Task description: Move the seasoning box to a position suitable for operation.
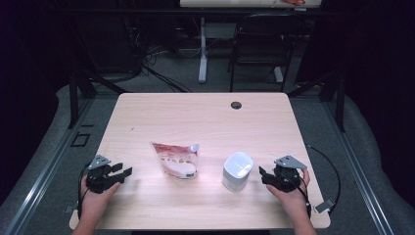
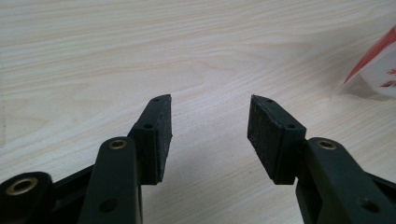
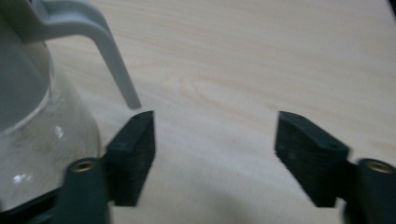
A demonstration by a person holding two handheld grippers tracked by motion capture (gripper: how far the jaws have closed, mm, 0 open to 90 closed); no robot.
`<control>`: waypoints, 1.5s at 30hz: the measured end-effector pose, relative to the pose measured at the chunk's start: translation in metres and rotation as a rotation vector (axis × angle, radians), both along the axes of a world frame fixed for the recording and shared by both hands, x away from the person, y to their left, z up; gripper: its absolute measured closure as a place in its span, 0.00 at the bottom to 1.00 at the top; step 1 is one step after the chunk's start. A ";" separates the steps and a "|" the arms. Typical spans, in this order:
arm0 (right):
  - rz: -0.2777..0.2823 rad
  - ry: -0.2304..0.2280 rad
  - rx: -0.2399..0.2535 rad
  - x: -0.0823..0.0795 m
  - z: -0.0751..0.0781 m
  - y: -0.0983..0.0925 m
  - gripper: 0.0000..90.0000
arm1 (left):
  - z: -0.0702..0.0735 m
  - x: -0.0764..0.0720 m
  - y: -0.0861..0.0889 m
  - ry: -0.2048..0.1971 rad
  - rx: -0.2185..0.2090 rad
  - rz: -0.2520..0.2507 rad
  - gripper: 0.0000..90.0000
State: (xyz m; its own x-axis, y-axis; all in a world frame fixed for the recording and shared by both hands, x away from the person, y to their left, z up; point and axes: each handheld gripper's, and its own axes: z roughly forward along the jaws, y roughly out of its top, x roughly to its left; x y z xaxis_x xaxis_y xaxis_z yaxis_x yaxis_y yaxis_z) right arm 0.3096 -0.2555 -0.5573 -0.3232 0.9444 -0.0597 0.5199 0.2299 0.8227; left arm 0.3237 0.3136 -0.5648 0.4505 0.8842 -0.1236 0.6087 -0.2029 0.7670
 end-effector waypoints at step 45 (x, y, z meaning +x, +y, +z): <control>0.356 0.037 0.145 0.033 -0.001 0.017 0.87 | -0.001 -0.015 -0.001 -0.022 0.075 0.005 0.53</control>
State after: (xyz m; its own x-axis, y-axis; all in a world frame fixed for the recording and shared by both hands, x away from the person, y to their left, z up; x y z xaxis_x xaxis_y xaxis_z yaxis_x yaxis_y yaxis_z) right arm 0.3428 -0.2383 -0.5578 -0.6320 0.7704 0.0837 0.4581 0.2843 0.8422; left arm 0.3083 0.3127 -0.5662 0.4484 0.8926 -0.0466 0.5926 -0.2579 0.7631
